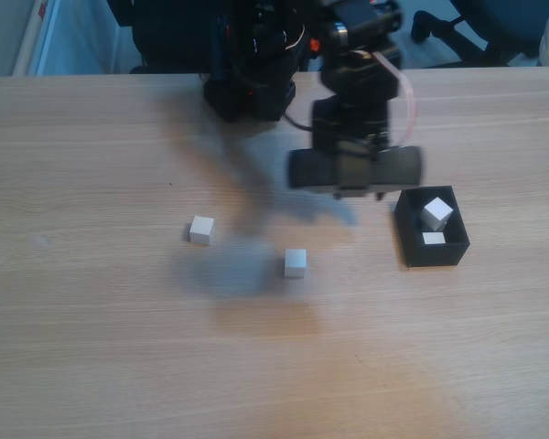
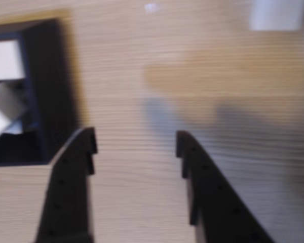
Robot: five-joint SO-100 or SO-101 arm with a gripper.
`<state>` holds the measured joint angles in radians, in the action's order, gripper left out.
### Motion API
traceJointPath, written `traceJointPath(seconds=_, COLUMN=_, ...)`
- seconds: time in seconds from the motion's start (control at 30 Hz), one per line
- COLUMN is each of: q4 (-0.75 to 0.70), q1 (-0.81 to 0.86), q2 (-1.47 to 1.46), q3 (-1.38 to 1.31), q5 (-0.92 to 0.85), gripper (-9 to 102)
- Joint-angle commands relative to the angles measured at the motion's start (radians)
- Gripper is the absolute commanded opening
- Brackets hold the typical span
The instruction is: Pick blocks and place them in the box.
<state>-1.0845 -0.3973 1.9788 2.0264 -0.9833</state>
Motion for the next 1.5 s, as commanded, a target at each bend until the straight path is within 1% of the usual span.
traceJointPath(seconds=0.0, q4=0.015, q1=0.097, q2=0.077, q3=0.058, q5=-0.091, gripper=19)
traceJointPath(seconds=0.1, q4=0.069, q1=0.161, q2=0.078, q3=0.106, q5=-0.149, gripper=20)
traceJointPath(seconds=0.23, q4=0.178, q1=0.216, q2=0.025, q3=0.133, q5=-0.207, gripper=21)
traceJointPath(seconds=0.6, q4=0.345, q1=0.255, q2=-0.106, q3=0.129, q5=-0.242, gripper=21)
traceJointPath(seconds=1.27, q4=0.482, q1=0.282, q2=-0.239, q3=0.115, q5=-0.233, gripper=20)
traceJointPath(seconds=1.37, q4=0.488, q1=0.279, q2=-0.261, q3=0.103, q5=-0.232, gripper=17)
traceJointPath(seconds=1.47, q4=0.492, q1=0.272, q2=-0.278, q3=0.091, q5=-0.201, gripper=9)
